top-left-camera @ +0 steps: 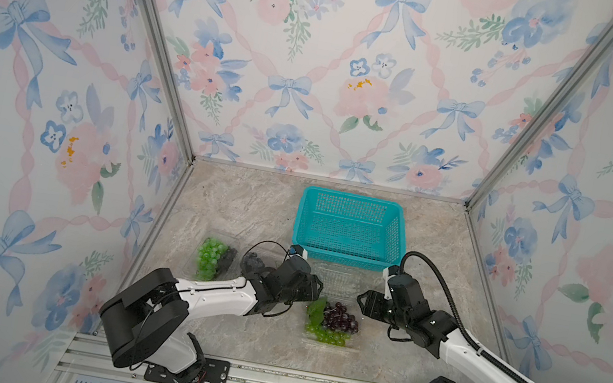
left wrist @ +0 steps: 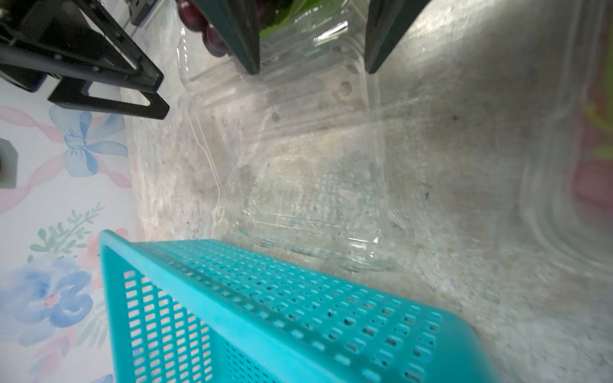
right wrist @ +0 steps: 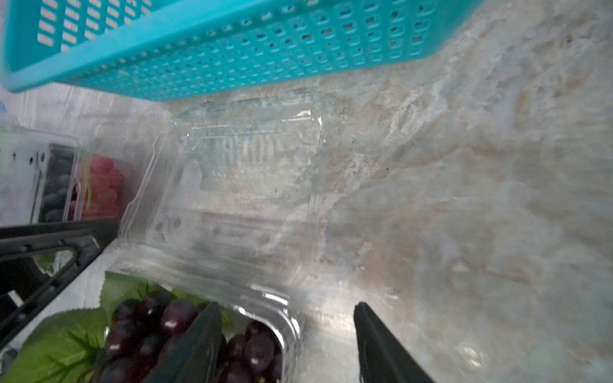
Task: Pack grapes into containers
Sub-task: Move the packing box to the center of the board.
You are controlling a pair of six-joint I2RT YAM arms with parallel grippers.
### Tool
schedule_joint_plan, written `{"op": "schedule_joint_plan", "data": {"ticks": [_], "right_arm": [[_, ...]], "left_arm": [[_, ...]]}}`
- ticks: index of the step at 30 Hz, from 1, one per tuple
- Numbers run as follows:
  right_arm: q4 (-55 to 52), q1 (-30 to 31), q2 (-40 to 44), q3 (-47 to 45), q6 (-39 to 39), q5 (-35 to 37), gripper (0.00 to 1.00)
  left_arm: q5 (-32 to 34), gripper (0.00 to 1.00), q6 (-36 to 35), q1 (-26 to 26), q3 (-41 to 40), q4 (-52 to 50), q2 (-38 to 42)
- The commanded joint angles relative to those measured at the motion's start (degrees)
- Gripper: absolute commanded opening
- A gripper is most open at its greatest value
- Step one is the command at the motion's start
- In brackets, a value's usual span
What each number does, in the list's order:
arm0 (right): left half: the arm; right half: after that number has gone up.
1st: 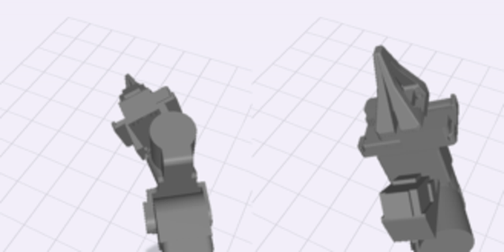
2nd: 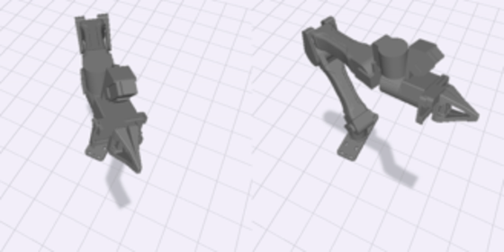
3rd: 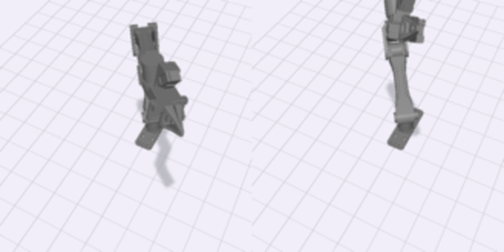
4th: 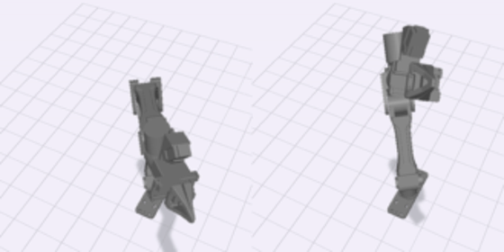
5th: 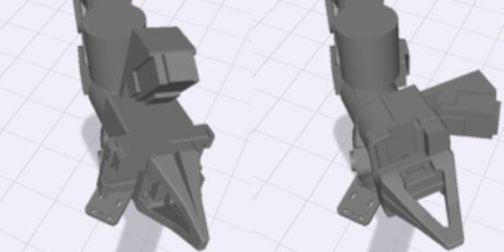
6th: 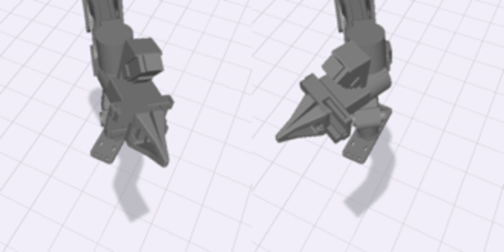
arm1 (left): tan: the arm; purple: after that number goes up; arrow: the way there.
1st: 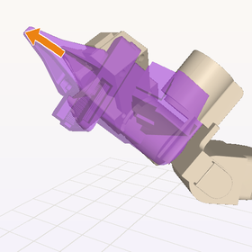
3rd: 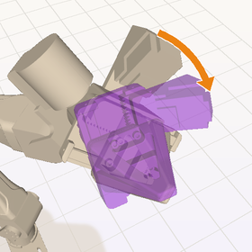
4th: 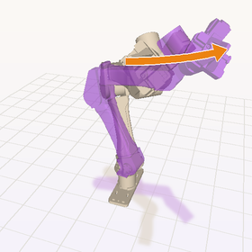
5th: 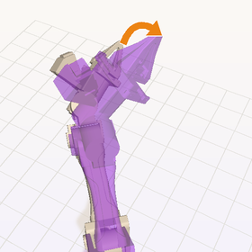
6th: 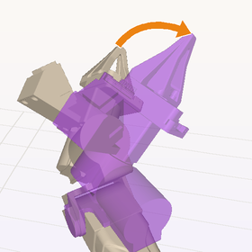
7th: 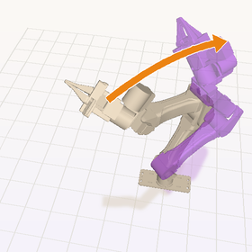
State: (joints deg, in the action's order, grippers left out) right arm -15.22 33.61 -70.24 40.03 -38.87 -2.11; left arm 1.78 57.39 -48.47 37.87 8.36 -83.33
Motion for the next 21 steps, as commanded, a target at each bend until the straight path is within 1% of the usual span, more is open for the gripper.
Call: {"op": "schedule_joint_plan", "data": {"ticks": [1, 4, 6, 9, 11, 17, 21], "right_arm": [[5.1, -3.5, -3.1, 1.0, 1.5, -5.1, 0.64], [5.4, -5.4, -5.4, 2.6, 2.6, -6.4, 0.66], [5.0, -6.3, -6.8, 3.6, 4.7, -7.0, 0.68], [7.0, -7.8, -8.8, 3.4, 4.5, -10.0, 0.71], [8.3, -8.7, -10.3, 3.2, 4.4, -11.4, 0.72], [10.8, -10.0, -12.8, 3.2, 4.9, -12.6, 0.73], [11.4, -10.4, -15.6, 4.3, 5.6, -14.6, 0.74]], "left_arm": [[3.4, 0.54, 1.7, 1.0, 3.0, -0.4, -2.1], [4.0, 0.54, 1.8, 2.8, 3.1, -0.4, -3.3], [4.0, 0.54, 2.1, 3.9, 2.9, -0.4, -3.6], [4.5, 0.54, 1.5, 5.1, 2.9, -0.4, -4.0], [4.2, 0.54, 1.0, 5.8, 2.9, -0.5, -4.4], [4.0, 0.55, 0.2, 7.6, 2.0, -0.6, -4.6], [3.4, 0.55, -0.8, 7.7, 3.1, -0.6, -5.5]]}}
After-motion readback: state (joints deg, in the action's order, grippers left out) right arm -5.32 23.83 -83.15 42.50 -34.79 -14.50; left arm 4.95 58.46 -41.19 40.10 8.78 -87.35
